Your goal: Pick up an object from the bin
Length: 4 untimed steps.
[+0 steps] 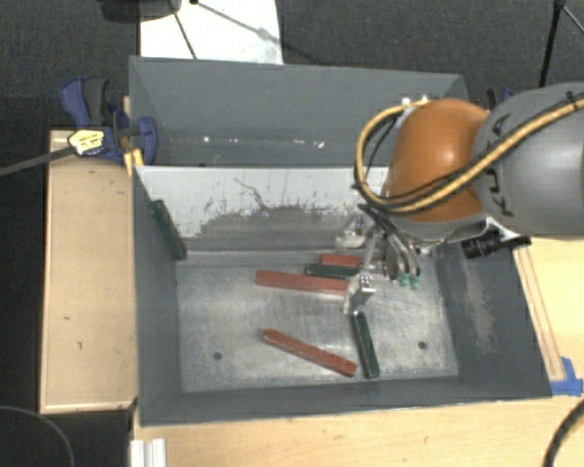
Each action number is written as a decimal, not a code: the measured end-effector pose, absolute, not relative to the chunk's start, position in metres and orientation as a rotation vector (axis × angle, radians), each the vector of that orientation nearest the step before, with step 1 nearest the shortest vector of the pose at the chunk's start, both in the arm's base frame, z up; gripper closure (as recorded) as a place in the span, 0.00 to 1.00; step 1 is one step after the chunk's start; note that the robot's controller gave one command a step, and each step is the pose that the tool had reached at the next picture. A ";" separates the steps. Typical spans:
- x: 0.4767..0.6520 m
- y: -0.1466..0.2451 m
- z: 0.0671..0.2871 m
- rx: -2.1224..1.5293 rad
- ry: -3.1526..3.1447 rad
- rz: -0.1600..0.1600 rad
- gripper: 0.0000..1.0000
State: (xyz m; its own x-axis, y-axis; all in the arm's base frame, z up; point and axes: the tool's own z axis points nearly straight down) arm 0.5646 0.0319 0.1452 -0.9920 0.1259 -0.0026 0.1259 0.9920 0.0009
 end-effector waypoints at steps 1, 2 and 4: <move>0.585 0.028 0.079 0.344 3.108 0.007 1.00; 0.585 0.028 0.079 0.344 3.108 0.007 1.00; 0.570 0.022 0.238 0.433 3.109 0.001 1.00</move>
Offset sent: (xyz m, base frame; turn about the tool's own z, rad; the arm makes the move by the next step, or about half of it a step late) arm 0.0000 0.0000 0.0000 0.0000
